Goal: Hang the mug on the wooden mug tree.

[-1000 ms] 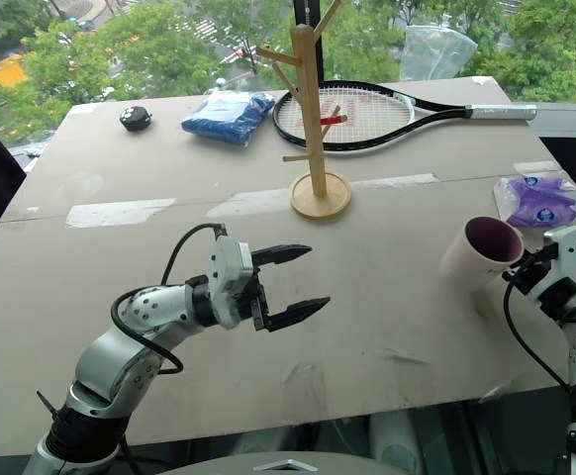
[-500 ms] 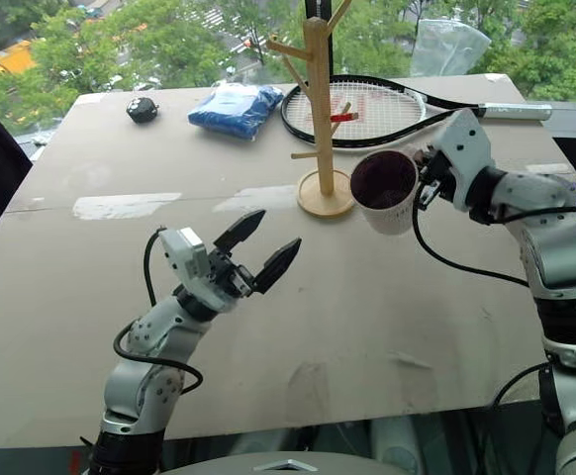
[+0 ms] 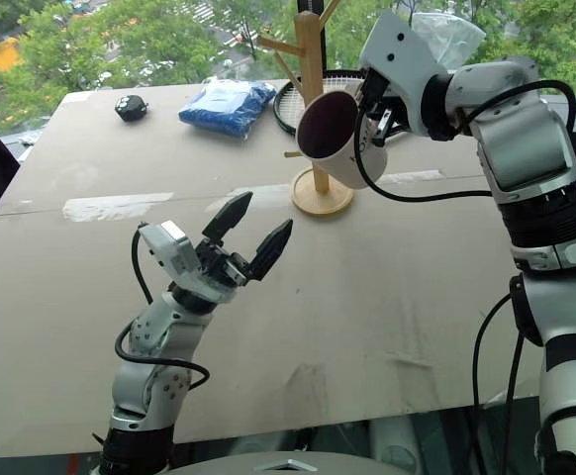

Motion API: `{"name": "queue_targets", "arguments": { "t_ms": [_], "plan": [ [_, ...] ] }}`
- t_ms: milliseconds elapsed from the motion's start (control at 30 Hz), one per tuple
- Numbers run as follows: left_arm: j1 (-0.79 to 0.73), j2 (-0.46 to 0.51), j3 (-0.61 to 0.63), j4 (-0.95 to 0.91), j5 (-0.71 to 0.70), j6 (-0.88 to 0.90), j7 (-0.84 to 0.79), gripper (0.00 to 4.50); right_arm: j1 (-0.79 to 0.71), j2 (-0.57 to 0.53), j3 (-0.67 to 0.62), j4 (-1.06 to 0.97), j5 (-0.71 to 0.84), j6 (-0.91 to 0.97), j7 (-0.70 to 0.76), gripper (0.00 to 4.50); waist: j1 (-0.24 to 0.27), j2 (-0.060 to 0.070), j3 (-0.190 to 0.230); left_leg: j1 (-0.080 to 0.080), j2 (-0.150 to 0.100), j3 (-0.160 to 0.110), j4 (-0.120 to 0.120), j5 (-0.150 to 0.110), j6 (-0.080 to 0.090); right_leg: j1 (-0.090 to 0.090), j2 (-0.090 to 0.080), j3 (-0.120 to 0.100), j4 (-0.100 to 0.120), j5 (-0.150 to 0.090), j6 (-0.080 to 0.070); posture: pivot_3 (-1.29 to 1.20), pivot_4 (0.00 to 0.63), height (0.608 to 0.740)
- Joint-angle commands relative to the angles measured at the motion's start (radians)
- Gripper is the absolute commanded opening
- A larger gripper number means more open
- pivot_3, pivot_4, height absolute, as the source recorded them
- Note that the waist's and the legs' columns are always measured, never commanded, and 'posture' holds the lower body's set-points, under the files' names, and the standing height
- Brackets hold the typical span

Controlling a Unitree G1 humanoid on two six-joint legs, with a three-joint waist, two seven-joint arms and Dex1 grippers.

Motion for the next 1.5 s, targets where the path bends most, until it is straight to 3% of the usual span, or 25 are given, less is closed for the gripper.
{"name": "queue_targets", "arguments": {
  "t_ms": [33,767,1067,1133,1500],
  "plan": [
    [0.008,-0.016,-0.002,-0.02,0.0,-0.044,0.01,4.5,-0.083,0.018,-0.001,0.048,-0.04,-0.057,0.029,0.15,-0.001,0.0,0.0,0.0,0.0,0.0,0.0,0.0,0.0,0.0,0.0,0.0,0.0,0.0,0.0,0.0,0.15,0.74],
    [0.003,-0.006,-0.022,-0.017,0.006,-0.085,0.007,4.5,-0.156,0.111,0.007,0.264,-0.17,-0.221,0.092,0.15,-0.002,0.0,0.0,0.001,0.0,0.0,0.004,0.0,0.0,0.0,0.001,0.0,0.005,0.001,-0.001,0.0,0.15,0.74],
    [0.007,-0.003,-0.026,-0.019,0.005,-0.08,0.01,4.5,-0.195,0.115,-0.015,0.326,-0.171,-0.232,0.119,3.89,-0.005,0.0,-0.001,0.001,0.0,0.0,0.005,0.0,-0.001,0.0,0.001,0.001,0.006,0.001,-0.001,0.0,0.15,0.74],
    [0.007,-0.001,-0.026,-0.018,0.003,-0.08,0.009,4.5,-0.218,0.114,-0.015,0.359,-0.172,-0.238,0.143,4.46,-0.005,0.0,-0.001,0.001,0.0,0.001,0.005,0.0,-0.001,0.0,0.001,0.001,0.007,0.001,-0.001,0.0,0.15,0.74],
    [0.009,0.0,-0.028,-0.018,0.005,-0.079,0.014,4.5,-0.337,0.155,-0.037,0.599,-0.175,-0.278,0.177,4.46,-0.006,0.0,-0.001,0.001,0.0,0.0,0.004,0.0,-0.001,0.0,0.001,0.001,0.006,0.001,-0.002,0.0,0.15,0.74]
  ]
}}
